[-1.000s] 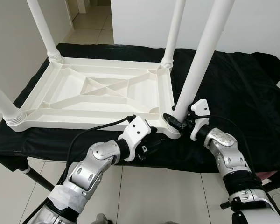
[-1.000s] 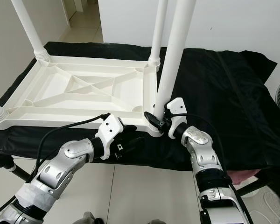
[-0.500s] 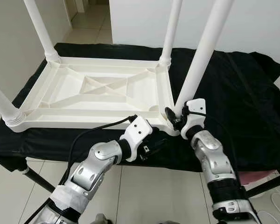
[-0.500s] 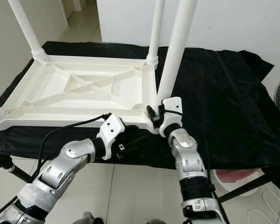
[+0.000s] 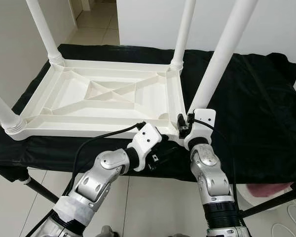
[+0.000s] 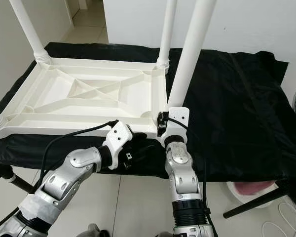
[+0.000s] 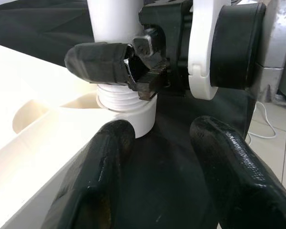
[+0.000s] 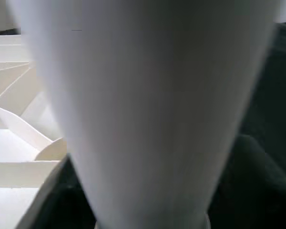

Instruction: Building children table

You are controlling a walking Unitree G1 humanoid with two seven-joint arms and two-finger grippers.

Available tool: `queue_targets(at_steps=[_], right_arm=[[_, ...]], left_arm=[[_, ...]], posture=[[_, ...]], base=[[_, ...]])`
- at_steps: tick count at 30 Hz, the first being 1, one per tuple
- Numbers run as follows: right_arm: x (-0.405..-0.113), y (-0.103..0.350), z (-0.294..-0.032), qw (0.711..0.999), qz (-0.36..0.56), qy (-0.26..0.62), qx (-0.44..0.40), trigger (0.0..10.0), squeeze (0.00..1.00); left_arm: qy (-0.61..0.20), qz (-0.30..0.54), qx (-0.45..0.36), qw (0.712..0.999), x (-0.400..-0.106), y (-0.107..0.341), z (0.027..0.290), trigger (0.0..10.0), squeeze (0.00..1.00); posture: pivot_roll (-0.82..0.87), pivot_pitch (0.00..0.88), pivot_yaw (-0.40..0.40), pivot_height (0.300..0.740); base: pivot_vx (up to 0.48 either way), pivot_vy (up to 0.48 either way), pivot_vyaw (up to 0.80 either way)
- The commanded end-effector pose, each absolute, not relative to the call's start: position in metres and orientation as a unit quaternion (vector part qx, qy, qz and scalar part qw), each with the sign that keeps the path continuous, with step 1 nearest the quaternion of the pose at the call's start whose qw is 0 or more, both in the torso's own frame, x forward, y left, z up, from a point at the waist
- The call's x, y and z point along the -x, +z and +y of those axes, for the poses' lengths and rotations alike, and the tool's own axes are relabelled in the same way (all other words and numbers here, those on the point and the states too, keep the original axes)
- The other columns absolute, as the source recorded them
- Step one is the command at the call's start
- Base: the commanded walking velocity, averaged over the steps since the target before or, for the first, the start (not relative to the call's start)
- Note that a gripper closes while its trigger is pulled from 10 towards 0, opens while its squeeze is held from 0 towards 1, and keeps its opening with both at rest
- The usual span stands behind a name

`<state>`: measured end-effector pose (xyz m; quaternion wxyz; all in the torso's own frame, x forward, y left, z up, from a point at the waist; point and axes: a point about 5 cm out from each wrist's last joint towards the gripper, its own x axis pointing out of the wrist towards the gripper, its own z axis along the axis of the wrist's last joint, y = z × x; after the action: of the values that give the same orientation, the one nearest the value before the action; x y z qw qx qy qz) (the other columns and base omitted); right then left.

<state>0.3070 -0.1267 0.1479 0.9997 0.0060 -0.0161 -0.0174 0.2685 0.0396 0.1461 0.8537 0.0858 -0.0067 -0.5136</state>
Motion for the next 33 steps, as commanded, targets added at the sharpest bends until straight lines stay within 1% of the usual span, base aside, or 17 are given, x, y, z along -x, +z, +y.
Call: queue_targets(at_steps=[1, 7, 8, 9, 10, 11, 13, 14, 15, 16, 17, 18, 20, 28, 32, 33], right_arm=[[-0.305, 0.148, -0.128, 1.000, -0.015, -0.018, -0.012, 10.0, 1.00], [-0.307, 0.156, -0.128, 0.999, -0.027, 0.003, -0.020, 10.0, 1.00], [-0.310, 0.156, -0.130, 0.999, -0.028, 0.030, -0.020, 10.0, 0.56], [-0.311, 0.156, -0.132, 0.998, -0.029, 0.049, -0.020, 10.0, 0.56], [-0.312, 0.155, -0.134, 0.997, -0.030, 0.072, -0.024, 10.0, 0.00], [-0.312, 0.155, -0.134, 0.997, -0.030, 0.072, -0.024, 10.0, 0.00], [-0.314, 0.153, -0.137, 0.993, -0.028, 0.115, -0.021, 10.0, 0.00], [-0.314, 0.153, -0.137, 0.993, -0.028, 0.115, -0.021, 10.0, 0.00], [-0.314, 0.153, -0.138, 0.989, -0.030, 0.148, -0.012, 10.0, 0.00], [-0.314, 0.153, -0.138, 0.989, -0.030, 0.148, -0.012, 10.0, 0.00], [-0.315, 0.154, -0.140, 0.983, -0.036, 0.181, 0.008, 10.0, 0.00], [-0.315, 0.154, -0.140, 0.983, -0.036, 0.181, 0.008, 10.0, 0.00], [-0.319, 0.155, -0.144, 0.967, -0.042, 0.247, 0.036, 10.0, 0.00], [-0.328, 0.157, -0.150, 0.945, -0.044, 0.315, 0.076, 10.0, 0.00], [-0.331, 0.157, -0.152, 0.940, -0.039, 0.327, 0.085, 10.0, 0.00], [-0.333, 0.155, -0.154, 0.938, -0.032, 0.333, 0.092, 8.9, 0.00]], left_arm=[[-0.544, -0.005, -0.092, 0.834, -0.266, 0.147, 0.037, 10.0, 0.00], [-0.543, -0.006, -0.092, 0.834, -0.266, 0.146, 0.037, 10.0, 0.00], [-0.543, -0.006, -0.092, 0.835, -0.266, 0.146, 0.037, 10.0, 0.00], [-0.543, -0.005, -0.092, 0.835, -0.266, 0.146, 0.037, 10.0, 0.00], [-0.543, -0.005, -0.092, 0.835, -0.266, 0.146, 0.037, 10.0, 0.00], [-0.543, -0.005, -0.092, 0.835, -0.266, 0.146, 0.037, 10.0, 0.00], [-0.543, -0.005, -0.093, 0.835, -0.266, 0.146, 0.037, 10.0, 0.00], [-0.543, -0.005, -0.093, 0.835, -0.266, 0.146, 0.037, 10.0, 0.00], [-0.543, -0.006, -0.093, 0.835, -0.267, 0.146, 0.037, 10.0, 0.00], [-0.543, -0.006, -0.093, 0.835, -0.267, 0.146, 0.037, 10.0, 0.00], [-0.542, -0.006, -0.093, 0.835, -0.267, 0.147, 0.038, 10.0, 0.00], [-0.542, -0.006, -0.093, 0.835, -0.267, 0.147, 0.038, 10.0, 0.00], [-0.542, -0.007, -0.094, 0.835, -0.268, 0.148, 0.038, 10.0, 0.00], [-0.542, -0.008, -0.094, 0.835, -0.269, 0.149, 0.037, 10.0, 0.00], [-0.542, -0.008, -0.094, 0.835, -0.270, 0.149, 0.037, 10.0, 0.00], [-0.541, -0.008, -0.095, 0.835, -0.270, 0.149, 0.037, 10.0, 0.00]], posture=[[-0.10, 0.024, 0.007, 0.740], [-0.10, 0.020, 0.006, 0.740], [-0.10, 0.020, 0.006, 0.740], [-0.10, 0.020, 0.006, 0.740], [-0.10, 0.020, 0.006, 0.740], [-0.10, 0.020, 0.006, 0.740], [-0.10, 0.020, 0.006, 0.740], [-0.10, 0.020, 0.006, 0.740], [-0.10, 0.020, 0.006, 0.740], [-0.10, 0.020, 0.006, 0.740], [-0.10, 0.020, 0.006, 0.740], [-0.10, 0.020, 0.006, 0.740], [-0.11, 0.027, 0.017, 0.740], [-0.11, 0.030, 0.023, 0.740], [-0.10, 0.030, 0.025, 0.740], [-0.10, 0.030, 0.025, 0.740]], base=[[0.000, 0.000, 0.00], [0.000, 0.000, 0.00], [0.000, 0.000, 0.00], [0.000, 0.000, 0.00], [0.000, 0.000, 0.00], [0.000, 0.000, 0.00], [0.000, 0.000, 0.00], [0.000, 0.000, 0.00], [0.000, 0.000, 0.00], [0.000, 0.000, 0.00], [0.000, 0.000, 0.00], [0.000, 0.000, 0.00], [0.000, 0.000, 0.00], [0.000, 0.000, 0.00], [0.000, 0.000, 0.00], [0.000, 0.000, 0.00]])
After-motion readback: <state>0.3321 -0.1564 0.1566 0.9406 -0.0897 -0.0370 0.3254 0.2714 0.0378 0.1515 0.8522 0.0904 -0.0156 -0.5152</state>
